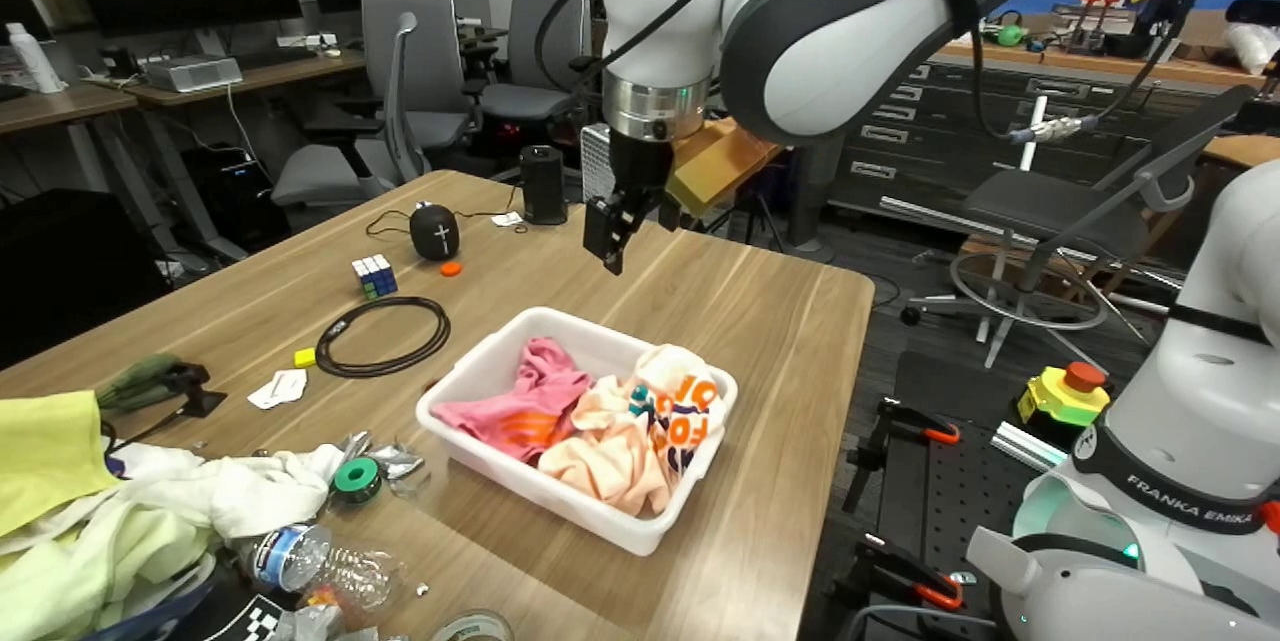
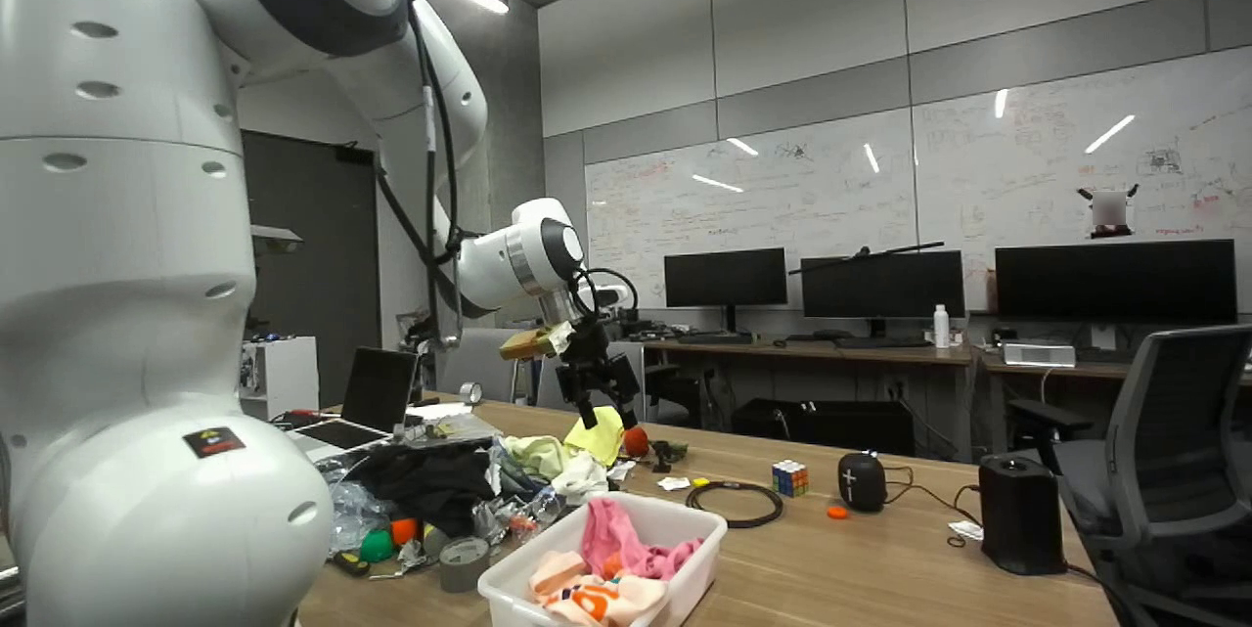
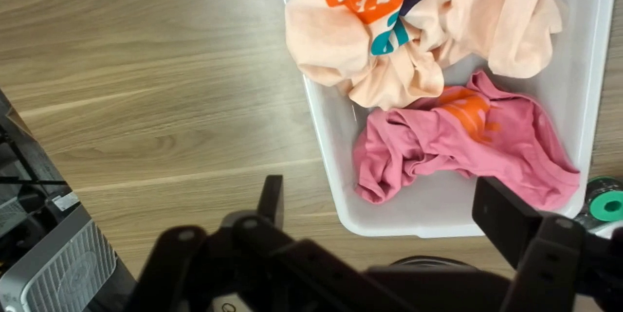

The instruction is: Pick up the cloths from the plastic container and put them on the table.

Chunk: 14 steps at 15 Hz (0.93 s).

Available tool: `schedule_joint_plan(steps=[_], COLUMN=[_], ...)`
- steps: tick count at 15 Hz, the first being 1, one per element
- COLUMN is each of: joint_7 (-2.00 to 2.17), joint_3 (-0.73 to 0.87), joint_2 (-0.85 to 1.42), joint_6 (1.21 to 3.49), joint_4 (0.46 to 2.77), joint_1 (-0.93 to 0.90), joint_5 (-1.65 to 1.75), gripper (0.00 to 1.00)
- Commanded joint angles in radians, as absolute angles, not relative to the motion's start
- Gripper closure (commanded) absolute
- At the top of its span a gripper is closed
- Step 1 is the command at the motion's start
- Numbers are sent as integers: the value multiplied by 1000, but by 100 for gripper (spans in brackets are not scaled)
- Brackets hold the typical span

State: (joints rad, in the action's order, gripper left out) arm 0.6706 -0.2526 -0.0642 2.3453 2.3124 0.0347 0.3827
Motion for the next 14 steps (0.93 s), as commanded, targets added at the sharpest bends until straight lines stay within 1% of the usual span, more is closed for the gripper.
schedule_joint_plan(steps=[1,14], joint_7=[674,673], joint_3=[-212,-120], joint_2=[40,236], joint_6=[2350,2350], joint_4=[2236,2234], joint_1=[-33,-154], joint_5=[368,248], gripper=[0,0])
